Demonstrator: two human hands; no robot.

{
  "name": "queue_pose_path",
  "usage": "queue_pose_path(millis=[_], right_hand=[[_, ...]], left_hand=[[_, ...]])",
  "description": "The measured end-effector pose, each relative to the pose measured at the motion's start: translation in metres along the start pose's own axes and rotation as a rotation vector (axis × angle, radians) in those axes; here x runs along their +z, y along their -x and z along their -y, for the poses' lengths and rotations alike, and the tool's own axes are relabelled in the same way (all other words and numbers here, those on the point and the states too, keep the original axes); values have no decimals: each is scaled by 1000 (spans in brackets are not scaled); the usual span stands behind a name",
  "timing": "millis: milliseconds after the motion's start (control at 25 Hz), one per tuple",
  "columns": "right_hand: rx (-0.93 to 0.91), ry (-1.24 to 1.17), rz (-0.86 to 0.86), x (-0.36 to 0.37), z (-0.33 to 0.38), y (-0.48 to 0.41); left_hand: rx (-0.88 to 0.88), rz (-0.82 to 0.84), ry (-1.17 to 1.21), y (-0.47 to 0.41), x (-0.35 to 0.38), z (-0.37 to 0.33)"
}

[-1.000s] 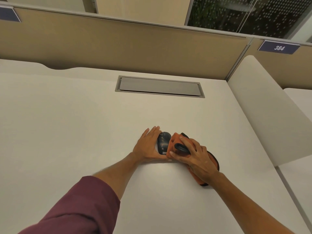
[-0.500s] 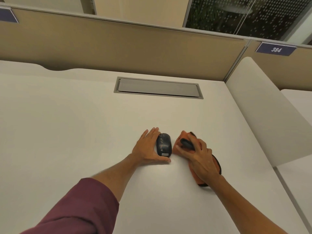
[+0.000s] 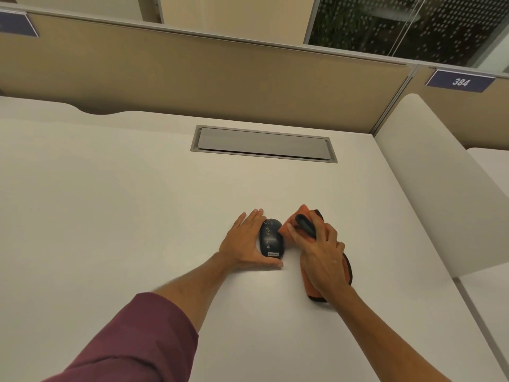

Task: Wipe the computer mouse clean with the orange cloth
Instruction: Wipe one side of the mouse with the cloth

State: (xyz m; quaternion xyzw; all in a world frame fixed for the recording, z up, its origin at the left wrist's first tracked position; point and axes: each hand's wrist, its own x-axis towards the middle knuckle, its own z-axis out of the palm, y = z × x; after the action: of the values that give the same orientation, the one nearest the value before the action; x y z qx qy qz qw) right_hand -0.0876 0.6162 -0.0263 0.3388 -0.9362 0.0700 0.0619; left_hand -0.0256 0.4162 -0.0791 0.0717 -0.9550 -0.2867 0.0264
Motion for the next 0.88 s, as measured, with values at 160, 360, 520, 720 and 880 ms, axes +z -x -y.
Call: queue_pose_path(millis=[160,360,520,720,880], right_hand=[[-133,70,-75,8,-5,30],[-231,122,-41,10,-10,38],[-320,168,-23,4,-18,37],[-111,124,-52,-8,-15,15],[-122,57,-28,-13,3,-11]], left_hand=[[-5,-4,9,-1,0,1],[0,-18,3,0,1,0],[8,-32,2,0,0,-1],[-7,-16,-13,0,-2,-1],[-5,-9,-11,0,-2,-1]])
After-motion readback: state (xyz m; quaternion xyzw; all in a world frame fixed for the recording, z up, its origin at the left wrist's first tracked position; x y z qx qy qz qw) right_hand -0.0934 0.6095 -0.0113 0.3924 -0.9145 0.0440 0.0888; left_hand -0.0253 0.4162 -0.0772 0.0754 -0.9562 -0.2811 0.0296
